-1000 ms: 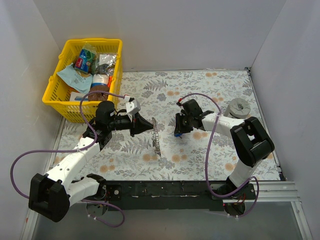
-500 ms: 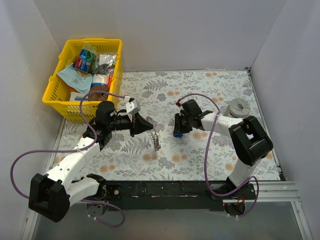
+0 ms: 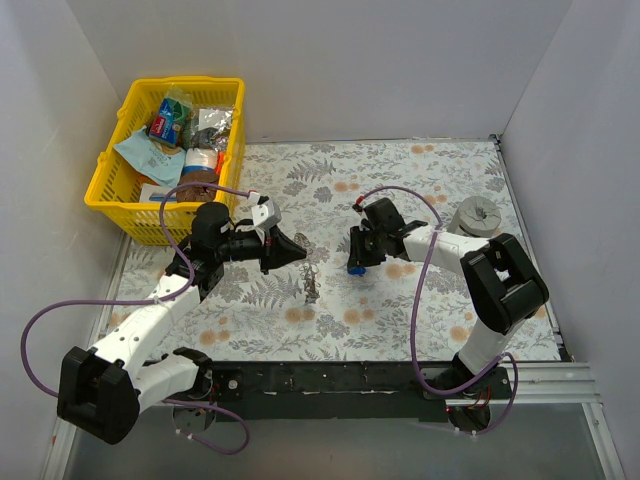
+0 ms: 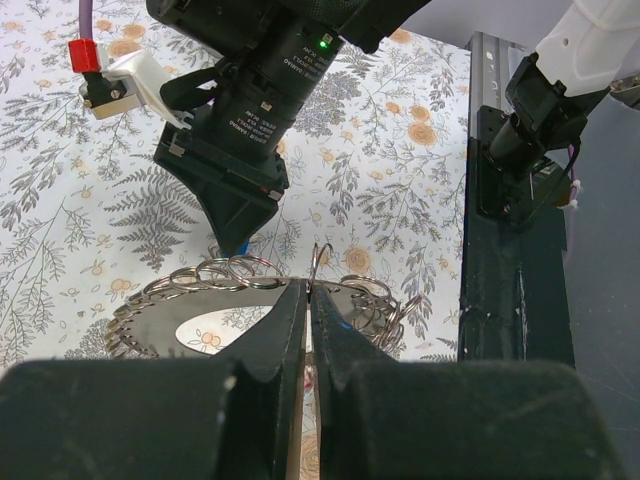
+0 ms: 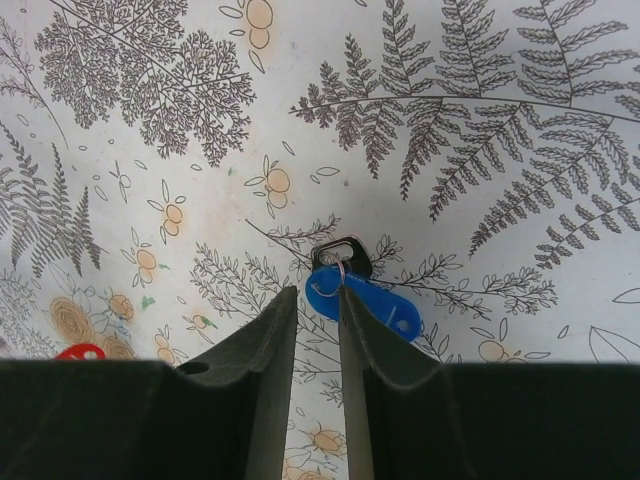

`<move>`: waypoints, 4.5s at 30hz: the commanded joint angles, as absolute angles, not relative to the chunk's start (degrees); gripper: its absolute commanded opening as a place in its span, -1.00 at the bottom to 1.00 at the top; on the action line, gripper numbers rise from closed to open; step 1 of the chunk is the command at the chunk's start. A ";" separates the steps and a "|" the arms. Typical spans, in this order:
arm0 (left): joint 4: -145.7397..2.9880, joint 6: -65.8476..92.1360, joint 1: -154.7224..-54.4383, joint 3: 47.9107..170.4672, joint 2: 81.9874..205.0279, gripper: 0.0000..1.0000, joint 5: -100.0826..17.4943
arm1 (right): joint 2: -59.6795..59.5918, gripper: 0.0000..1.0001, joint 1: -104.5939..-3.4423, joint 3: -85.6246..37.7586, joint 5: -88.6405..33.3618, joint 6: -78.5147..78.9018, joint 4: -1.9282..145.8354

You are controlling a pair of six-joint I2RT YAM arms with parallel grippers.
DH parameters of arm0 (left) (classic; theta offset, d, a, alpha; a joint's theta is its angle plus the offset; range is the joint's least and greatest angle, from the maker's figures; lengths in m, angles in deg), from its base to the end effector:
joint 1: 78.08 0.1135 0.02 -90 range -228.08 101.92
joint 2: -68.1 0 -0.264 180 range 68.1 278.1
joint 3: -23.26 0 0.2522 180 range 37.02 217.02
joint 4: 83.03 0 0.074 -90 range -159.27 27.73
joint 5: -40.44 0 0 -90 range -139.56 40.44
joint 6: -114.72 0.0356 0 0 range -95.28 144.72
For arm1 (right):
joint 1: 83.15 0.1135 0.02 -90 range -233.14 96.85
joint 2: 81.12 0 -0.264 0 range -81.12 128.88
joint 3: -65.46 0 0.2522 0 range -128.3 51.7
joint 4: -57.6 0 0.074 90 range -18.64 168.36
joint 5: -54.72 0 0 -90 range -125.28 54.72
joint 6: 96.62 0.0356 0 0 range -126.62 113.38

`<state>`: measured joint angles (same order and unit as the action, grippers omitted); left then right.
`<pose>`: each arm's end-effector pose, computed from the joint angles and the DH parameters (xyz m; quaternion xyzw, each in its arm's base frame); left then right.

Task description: Put the keys on the keyring

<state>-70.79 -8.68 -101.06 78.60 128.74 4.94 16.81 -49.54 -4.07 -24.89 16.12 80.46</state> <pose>0.2022 -0.1172 0.2918 0.2044 0.7387 -0.5737 0.2886 0.2850 0.1971 0.1700 -0.1189 0.9325 0.2313 0.2508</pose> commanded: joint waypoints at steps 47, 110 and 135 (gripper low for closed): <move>-70.15 -6.65 -100.76 78.42 127.52 -1.00 5.46 | 16.52 -0.08 -47.20 -5.96 -26.22 10.17 83.13; -64.27 -1.73 -100.76 77.71 124.44 -1.00 0.46 | -1.31 -0.97 -42.54 1.60 -14.45 -1.08 71.89; -60.83 5.91 -100.76 77.89 123.30 -1.00 -2.01 | -15.47 -0.97 -42.63 5.56 0.14 -8.73 63.80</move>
